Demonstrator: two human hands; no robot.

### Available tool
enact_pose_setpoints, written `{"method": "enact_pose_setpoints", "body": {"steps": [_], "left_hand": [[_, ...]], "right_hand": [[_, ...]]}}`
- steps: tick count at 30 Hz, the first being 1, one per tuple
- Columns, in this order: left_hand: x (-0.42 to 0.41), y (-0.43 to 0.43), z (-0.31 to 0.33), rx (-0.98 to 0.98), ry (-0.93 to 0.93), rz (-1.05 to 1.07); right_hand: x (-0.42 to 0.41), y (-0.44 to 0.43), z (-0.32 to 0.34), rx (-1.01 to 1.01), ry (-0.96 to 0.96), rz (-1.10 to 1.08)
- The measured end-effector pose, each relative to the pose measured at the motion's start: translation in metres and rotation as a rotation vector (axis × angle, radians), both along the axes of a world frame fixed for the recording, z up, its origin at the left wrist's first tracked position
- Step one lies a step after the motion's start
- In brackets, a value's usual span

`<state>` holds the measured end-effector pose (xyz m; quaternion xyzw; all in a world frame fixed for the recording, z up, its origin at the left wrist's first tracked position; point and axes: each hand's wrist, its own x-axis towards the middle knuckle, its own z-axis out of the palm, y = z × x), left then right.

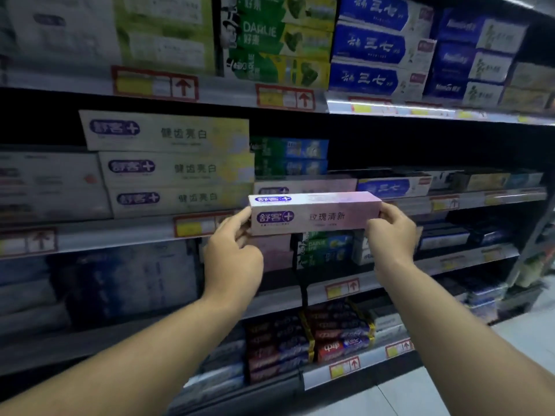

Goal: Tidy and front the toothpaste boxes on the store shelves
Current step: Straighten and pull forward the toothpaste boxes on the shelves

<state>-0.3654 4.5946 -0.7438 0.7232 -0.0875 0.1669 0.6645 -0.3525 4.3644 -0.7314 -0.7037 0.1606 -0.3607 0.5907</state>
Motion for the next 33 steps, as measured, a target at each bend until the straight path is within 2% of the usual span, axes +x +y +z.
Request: {"method": "enact_pose_setpoints", "body": {"steps": [5, 9, 19, 25, 33], "left_hand": [[-0.009, 0.031, -0.063, -0.054, 0.139, 0.009], [0.009, 0.052, -0.099, -0.055, 0.236, 0.046], [0.058, 0.06, -0.139, -0.04, 0.276, 0.123], [0.069, 0.06, -0.145, 0.173, 0.322, 0.2], [0.073, 0.061, -0.144, 0.321, 0.29, 0.188]], "right_hand": [[0.007, 0.031, -0.067, 0.018, 0.096, -0.016], [0.023, 0.05, -0.097, 0.02, 0.233, 0.076], [0.076, 0.064, -0.137, 0.086, 0.334, 0.133], [0.093, 0.067, -0.155, 0.049, 0.443, 0.117], [0.093, 0.066, -0.158, -0.054, 0.507, 0.209]]}}
